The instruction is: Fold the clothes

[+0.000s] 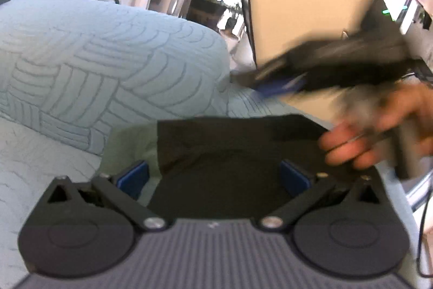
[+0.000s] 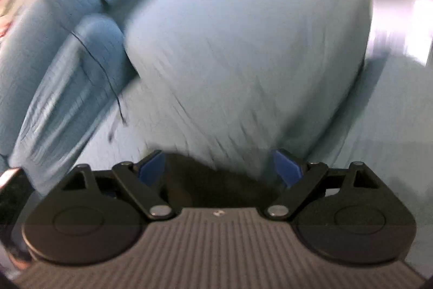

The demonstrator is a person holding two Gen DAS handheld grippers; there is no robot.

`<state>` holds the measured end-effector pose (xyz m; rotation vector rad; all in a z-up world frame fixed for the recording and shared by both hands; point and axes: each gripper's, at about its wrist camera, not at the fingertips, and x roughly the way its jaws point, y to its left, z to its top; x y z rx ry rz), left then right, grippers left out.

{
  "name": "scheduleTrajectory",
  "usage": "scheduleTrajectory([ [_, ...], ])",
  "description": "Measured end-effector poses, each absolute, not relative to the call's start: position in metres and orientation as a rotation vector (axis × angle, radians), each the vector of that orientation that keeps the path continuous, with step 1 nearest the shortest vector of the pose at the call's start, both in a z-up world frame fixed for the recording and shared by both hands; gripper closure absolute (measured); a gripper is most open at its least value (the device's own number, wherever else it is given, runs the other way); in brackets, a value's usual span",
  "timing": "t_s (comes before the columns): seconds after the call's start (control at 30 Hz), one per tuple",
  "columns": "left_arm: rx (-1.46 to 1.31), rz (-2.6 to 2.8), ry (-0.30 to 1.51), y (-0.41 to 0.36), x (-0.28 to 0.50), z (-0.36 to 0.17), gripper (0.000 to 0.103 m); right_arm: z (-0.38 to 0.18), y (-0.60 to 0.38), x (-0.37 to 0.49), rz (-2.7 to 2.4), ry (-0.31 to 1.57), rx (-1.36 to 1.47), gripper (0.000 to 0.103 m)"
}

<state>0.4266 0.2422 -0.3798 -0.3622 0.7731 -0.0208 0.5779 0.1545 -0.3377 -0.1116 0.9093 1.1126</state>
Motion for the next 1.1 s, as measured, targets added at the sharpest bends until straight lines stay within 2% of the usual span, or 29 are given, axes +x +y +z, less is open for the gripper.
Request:
scheduleTrajectory([
  [0.1,-0.371,0.008,0.897,0.238,0.434,-0.346,0.000,-0.261,0.111,0.516,1.127,0.767,-0.354,0.012],
  [0.17,-0.343,0.077,0.981,0.227,0.441,-0.326,0.000,-0.253,0.096,0.480,1.175,0.791,-0.481,0.012],
  [0.27,-0.280,0.163,1.157,0.200,0.457,-0.310,0.000,-0.298,0.093,0.445,1.308,0.967,-0.674,0.012],
  [0.3,-0.192,0.196,1.218,0.181,0.464,-0.307,0.000,-0.325,0.096,0.437,1.318,0.994,-0.755,0.008],
  [0.33,-0.154,0.213,1.233,0.173,0.467,-0.307,0.000,-0.339,0.095,0.434,1.318,0.977,-0.756,0.000],
  [0.37,-0.120,0.236,1.245,0.165,0.469,-0.308,0.000,-0.353,0.093,0.432,1.323,0.959,-0.754,0.000],
  [0.47,-0.057,0.391,1.231,0.134,0.478,-0.311,0.000,-0.361,0.075,0.447,1.361,0.957,-0.647,0.000],
  [0.63,-0.055,0.584,1.203,0.107,0.491,-0.314,0.000,-0.361,0.062,0.447,1.369,0.930,-0.651,0.000],
  [0.77,-0.189,0.586,1.223,0.114,0.488,-0.291,0.000,-0.355,0.065,0.448,1.366,0.957,-0.652,0.000],
  [1.1,-0.275,0.394,1.106,0.124,0.368,-0.229,0.000,-0.335,0.094,0.404,1.125,0.938,-0.759,0.000],
])
